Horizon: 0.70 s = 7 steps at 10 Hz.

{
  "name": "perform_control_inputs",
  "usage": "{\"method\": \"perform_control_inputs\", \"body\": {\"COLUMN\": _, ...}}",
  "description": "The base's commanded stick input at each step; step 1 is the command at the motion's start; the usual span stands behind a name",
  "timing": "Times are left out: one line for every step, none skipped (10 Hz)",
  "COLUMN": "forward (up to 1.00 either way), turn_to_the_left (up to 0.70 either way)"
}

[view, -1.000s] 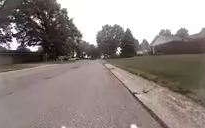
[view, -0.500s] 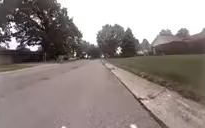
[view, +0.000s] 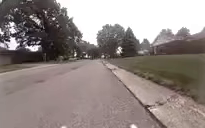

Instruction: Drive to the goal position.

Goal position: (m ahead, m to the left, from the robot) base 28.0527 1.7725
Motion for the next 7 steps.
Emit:
{"method": "perform_control_inputs", "body": {"forward": 0.5, "turn_to_the_left": 0.0}}
{"method": "perform_control_inputs", "body": {"forward": 0.5, "turn_to_the_left": 0.0}}
{"method": "perform_control_inputs", "body": {"forward": 0.5, "turn_to_the_left": 0.0}}
{"method": "perform_control_inputs", "body": {"forward": 0.5, "turn_to_the_left": 0.0}}
{"method": "perform_control_inputs", "body": {"forward": 0.5, "turn_to_the_left": 0.0}}
{"method": "perform_control_inputs", "body": {"forward": 0.5, "turn_to_the_left": 0.0}}
{"method": "perform_control_inputs", "body": {"forward": 0.5, "turn_to_the_left": 0.0}}
